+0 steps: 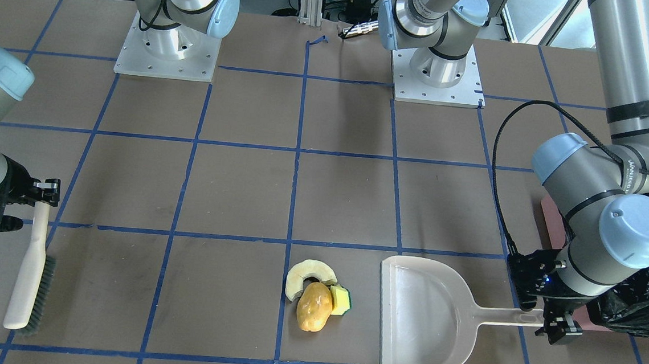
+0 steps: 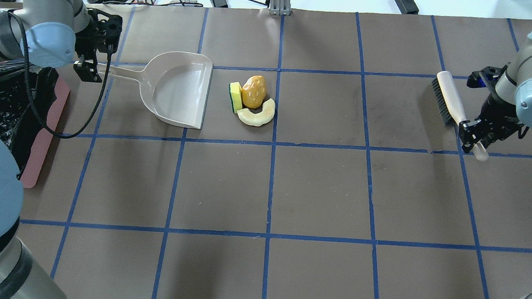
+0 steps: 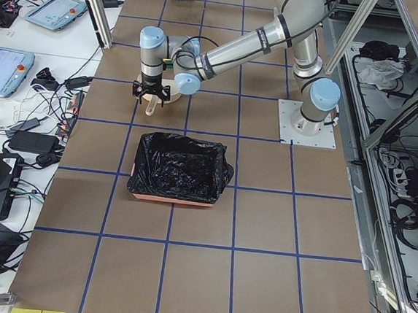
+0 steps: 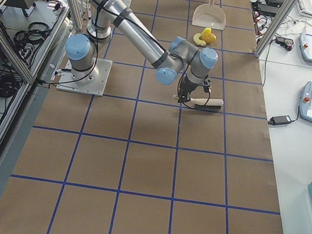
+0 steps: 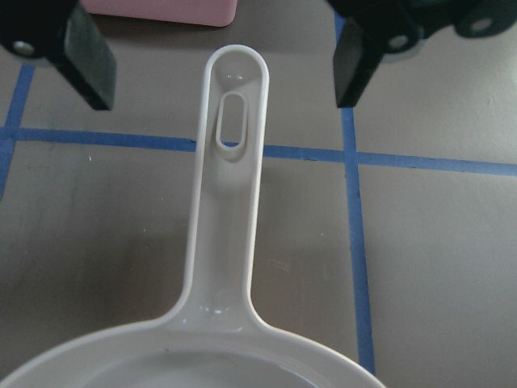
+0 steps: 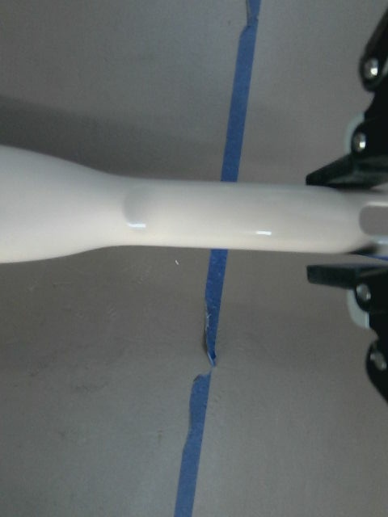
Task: Sweep and dump trash into bin
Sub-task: 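Grasp the dustpan handle with the left gripper while the right grasps the brush, then carry the brush with the right gripper over to the sponge and potato, then sweep the sponge and peel with the brush toward the dustpan held by left gripper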
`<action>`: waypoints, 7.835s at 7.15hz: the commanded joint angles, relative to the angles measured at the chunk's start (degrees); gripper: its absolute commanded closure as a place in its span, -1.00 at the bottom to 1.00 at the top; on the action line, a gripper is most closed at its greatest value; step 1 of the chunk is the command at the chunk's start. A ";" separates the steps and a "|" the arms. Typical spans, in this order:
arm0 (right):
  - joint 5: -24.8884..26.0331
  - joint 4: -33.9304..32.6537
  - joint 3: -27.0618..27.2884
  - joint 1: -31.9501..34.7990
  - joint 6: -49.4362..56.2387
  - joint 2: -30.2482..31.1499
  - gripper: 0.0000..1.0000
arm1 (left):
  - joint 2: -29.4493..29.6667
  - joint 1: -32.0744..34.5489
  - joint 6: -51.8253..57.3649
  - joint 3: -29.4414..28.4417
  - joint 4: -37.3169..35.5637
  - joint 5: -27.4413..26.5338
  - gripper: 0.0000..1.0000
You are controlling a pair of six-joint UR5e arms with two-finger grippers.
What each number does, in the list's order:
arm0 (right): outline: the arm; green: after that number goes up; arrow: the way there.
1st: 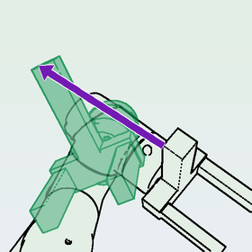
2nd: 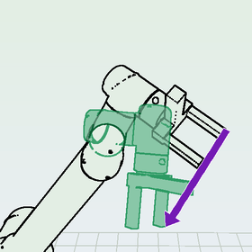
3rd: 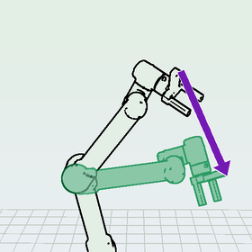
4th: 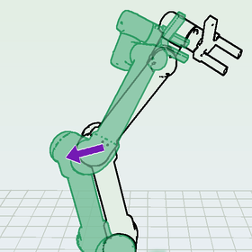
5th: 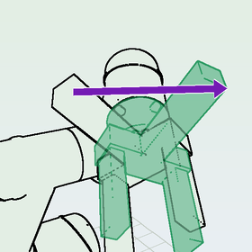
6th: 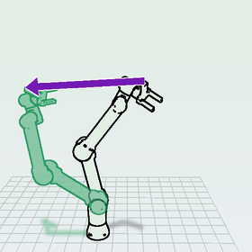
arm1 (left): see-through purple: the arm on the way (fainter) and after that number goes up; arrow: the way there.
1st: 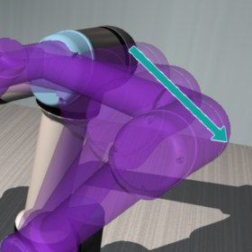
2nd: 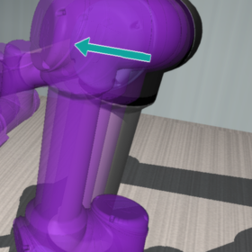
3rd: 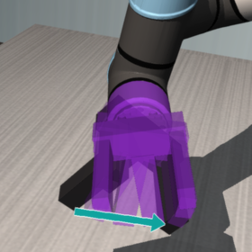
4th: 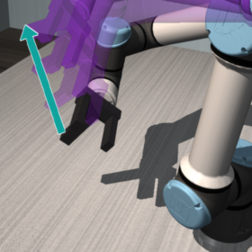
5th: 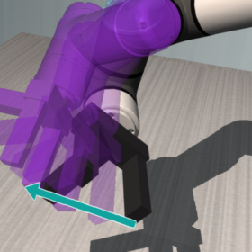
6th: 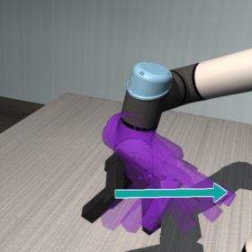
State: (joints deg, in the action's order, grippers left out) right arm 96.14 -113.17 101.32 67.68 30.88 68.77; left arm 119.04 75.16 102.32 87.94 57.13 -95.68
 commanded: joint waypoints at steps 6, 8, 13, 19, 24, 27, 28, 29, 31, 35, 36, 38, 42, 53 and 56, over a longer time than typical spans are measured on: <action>0.97 8.11 -1.38 7.86 -8.36 8.21 1.00 | 3.21 -0.28 1.04 -2.25 0.09 3.66 -0.86; 2.39 19.77 -8.39 20.23 -20.63 6.47 1.00 | 2.09 -0.01 0.95 -2.33 4.11 3.57 -0.86; -8.73 23.78 -16.32 38.04 -57.12 -1.70 1.00 | 3.92 -0.36 1.04 -2.34 3.61 4.45 -0.66; -9.04 27.83 -20.90 48.60 -63.30 -7.43 1.00 | 4.10 -0.28 -0.10 -2.25 3.08 7.70 -0.05; -9.48 20.36 -20.99 48.60 -69.99 -9.44 1.00 | 4.19 0.34 -1.16 -2.16 2.55 7.70 0.42; -10.88 20.97 -20.82 48.60 -69.82 -9.89 1.00 | 3.92 0.43 0.24 -2.33 1.06 5.33 0.54; -10.97 20.97 -20.90 48.77 -69.82 -9.89 1.00 | 3.57 0.95 0.42 -2.25 1.06 5.33 0.54; -11.84 20.45 -20.99 48.86 -69.82 -9.89 1.00 | 3.22 1.30 0.42 -2.25 1.06 5.41 0.54; -12.99 18.70 -21.08 49.12 -69.91 -10.15 1.00 | 3.13 1.48 0.68 -2.25 1.15 5.41 0.54; -14.66 12.11 -21.17 49.12 -72.19 -12.08 1.00 | 3.57 1.57 0.69 -2.07 1.15 4.71 0.55; -16.23 10.70 -21.26 49.12 -72.54 -12.17 1.00 | 3.31 1.57 0.69 -2.07 1.23 4.62 0.56; -16.94 9.89 -21.95 49.12 -72.54 -12.26 1.00 | 3.39 1.57 0.69 -2.16 1.15 4.62 0.56; -18.26 8.31 -22.75 50.00 -72.98 -13.23 1.00 | 3.66 1.66 0.60 -2.16 1.06 4.62 0.57; -20.46 -0.48 -25.04 53.34 -73.78 -17.01 1.00 | 4.27 2.27 1.39 -2.16 -0.35 4.62 0.56; -21.34 -1.09 -26.97 53.52 -73.69 -17.27 1.00 | 4.19 2.27 1.39 -2.16 -0.35 4.62 0.56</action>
State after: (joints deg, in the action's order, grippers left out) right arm 75.30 -114.06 75.05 121.08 -42.87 51.60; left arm 123.30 77.43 103.71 85.78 56.80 -91.05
